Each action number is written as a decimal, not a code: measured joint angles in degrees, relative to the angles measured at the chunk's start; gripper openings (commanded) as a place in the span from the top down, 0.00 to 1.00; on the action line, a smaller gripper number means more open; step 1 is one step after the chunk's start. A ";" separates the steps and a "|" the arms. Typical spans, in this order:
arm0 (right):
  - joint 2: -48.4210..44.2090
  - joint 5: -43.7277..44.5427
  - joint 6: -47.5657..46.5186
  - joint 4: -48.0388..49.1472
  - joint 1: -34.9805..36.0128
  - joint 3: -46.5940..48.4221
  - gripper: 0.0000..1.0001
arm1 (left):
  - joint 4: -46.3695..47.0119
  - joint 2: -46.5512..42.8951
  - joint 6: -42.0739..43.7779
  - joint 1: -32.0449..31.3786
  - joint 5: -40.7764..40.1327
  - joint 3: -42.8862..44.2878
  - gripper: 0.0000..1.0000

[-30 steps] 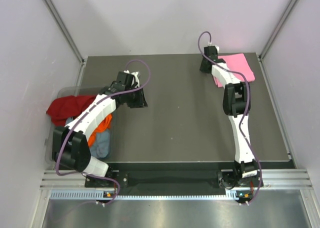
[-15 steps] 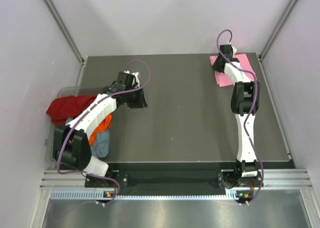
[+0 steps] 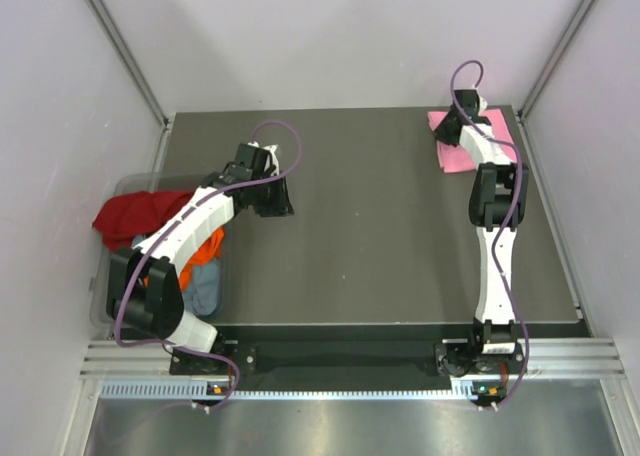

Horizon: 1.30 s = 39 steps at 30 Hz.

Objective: Fold and stack the t-shirts
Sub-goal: Neatly place the folded tshirt to the corner, then reset both grippers

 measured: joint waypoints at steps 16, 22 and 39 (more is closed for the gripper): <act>0.48 -2.95 2.84 1.97 -3.04 -0.37 1.00 | -0.02 0.07 0.04 0.00 -0.31 0.00 0.69; 0.46 -7.74 2.38 6.27 -3.48 -2.32 0.98 | 0.00 0.07 0.15 0.00 -0.26 0.00 0.69; -31.91 -12.61 -9.03 -1.38 6.23 -30.25 0.71 | 0.15 -6.01 -0.09 0.00 6.38 2.71 0.69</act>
